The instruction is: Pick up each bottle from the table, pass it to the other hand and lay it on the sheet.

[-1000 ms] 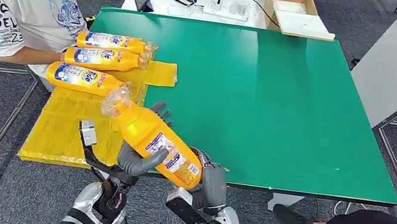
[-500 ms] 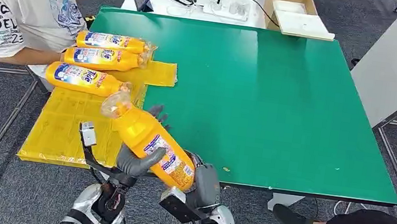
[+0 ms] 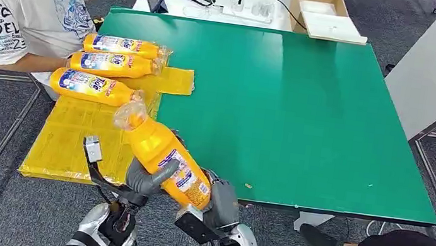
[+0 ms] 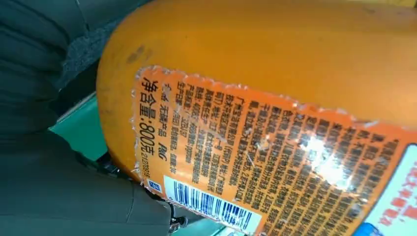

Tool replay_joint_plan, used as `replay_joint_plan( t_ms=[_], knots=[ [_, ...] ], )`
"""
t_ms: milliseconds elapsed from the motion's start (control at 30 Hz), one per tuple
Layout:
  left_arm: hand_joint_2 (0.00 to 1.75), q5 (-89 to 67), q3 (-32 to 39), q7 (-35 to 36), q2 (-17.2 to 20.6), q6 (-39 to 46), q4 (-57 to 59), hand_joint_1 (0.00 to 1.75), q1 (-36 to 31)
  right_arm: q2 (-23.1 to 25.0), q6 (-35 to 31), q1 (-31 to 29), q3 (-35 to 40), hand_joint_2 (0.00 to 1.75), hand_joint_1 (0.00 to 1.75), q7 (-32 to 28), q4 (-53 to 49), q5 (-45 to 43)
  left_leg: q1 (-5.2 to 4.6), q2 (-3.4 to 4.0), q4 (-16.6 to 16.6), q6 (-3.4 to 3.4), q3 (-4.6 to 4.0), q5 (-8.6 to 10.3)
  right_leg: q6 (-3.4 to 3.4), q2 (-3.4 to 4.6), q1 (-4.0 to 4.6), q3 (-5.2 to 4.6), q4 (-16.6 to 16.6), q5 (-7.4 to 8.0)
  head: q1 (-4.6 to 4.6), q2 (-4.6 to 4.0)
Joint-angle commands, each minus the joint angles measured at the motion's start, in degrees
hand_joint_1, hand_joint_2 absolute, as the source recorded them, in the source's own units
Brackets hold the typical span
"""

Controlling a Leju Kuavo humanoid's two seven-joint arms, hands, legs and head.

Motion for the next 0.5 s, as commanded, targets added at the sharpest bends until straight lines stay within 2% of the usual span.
replay_joint_plan(
  t_ms=[33,67,100,133,167,233,333,433,500],
  knots=[
    [1.75,0.65,-2.94,-0.74,-0.14,-3.35,-0.76,1.75,-2.22,-0.46,2.52,-1.07,1.25,1.75,1.75,0.79,6.16,-0.05,0.06,-0.19,0.03,0.01,0.34,-0.15,-0.17,-0.28,0.1,0.44,-0.03,-0.2,0.0,0.0],
    [1.75,0.6,-2.78,-0.71,-0.18,-3.17,-0.76,1.75,-2.21,-0.2,2.15,-1.27,0.78,1.75,1.75,1.41,6.3,-0.16,0.06,-0.16,0.02,0.01,0.2,-0.09,-0.13,-0.23,0.09,0.29,-0.03,-0.13,0.0,0.0],
    [1.75,0.43,-2.68,-0.69,-0.1,-2.97,-0.93,1.75,-2.17,-0.07,1.36,-1.3,0.45,1.75,0.14,1.81,6.3,-0.01,0.06,-0.18,0.02,0.01,0.28,-0.13,-0.15,-0.27,0.09,0.38,-0.02,-0.17,0.0,0.0],
    [1.75,-1.06,-2.4,-1.32,0.02,-1.63,-1.4,1.75,-2.14,0.24,0.1,-1.32,-0.19,1.75,0.0,2.43,6.21,-0.07,0.05,-0.14,0.01,0.0,0.17,-0.07,-0.11,-0.2,0.08,0.24,-0.03,-0.11,0.0,0.0],
    [1.75,-2.86,-1.83,-2.18,0.04,0.2,-1.98,1.75,-2.19,0.41,0.34,-1.38,-0.52,0.0,0.0,2.87,6.05,-0.31,0.05,-0.14,0.02,0.01,0.28,-0.12,-0.15,-0.22,0.09,0.36,-0.03,-0.16,-0.02,0.0],
    [1.75,-9.78,0.52,-4.32,0.03,8.73,-3.03,1.75,-3.24,0.4,1.7,-0.14,-1.86,0.0,0.0,2.7,1.91,-2.73,0.06,-0.13,0.04,0.0,0.27,-0.13,-0.16,-0.22,0.09,0.36,-0.01,-0.16,0.04,0.0],
    [1.75,-10.45,1.78,-4.2,0.18,9.8,-2.73,1.75,-4.18,0.0,2.84,0.86,-1.92,0.0,0.0,3.51,-1.46,-3.47,0.01,-0.02,0.0,-0.01,0.12,-0.07,-0.13,-0.07,0.05,0.18,0.01,-0.08,-0.02,0.0],
    [1.75,-17.92,4.77,-6.26,0.05,20.53,-1.38,1.75,-7.15,-0.55,4.06,2.54,-2.78,0.0,0.0,2.85,-8.28,-6.69,0.02,-0.09,0.01,-0.01,0.08,-0.04,-0.11,-0.13,0.06,0.14,0.01,-0.06,0.0,0.0],
    [1.75,-25.41,7.04,-9.63,0.81,30.59,0.88,1.75,-10.69,-1.21,4.51,4.1,-3.11,0.0,0.0,2.28,-15.15,-9.23,0.03,-0.14,0.02,0.0,0.02,0.0,-0.11,-0.19,0.07,0.1,0.02,-0.05,0.02,0.0]
  ],
)
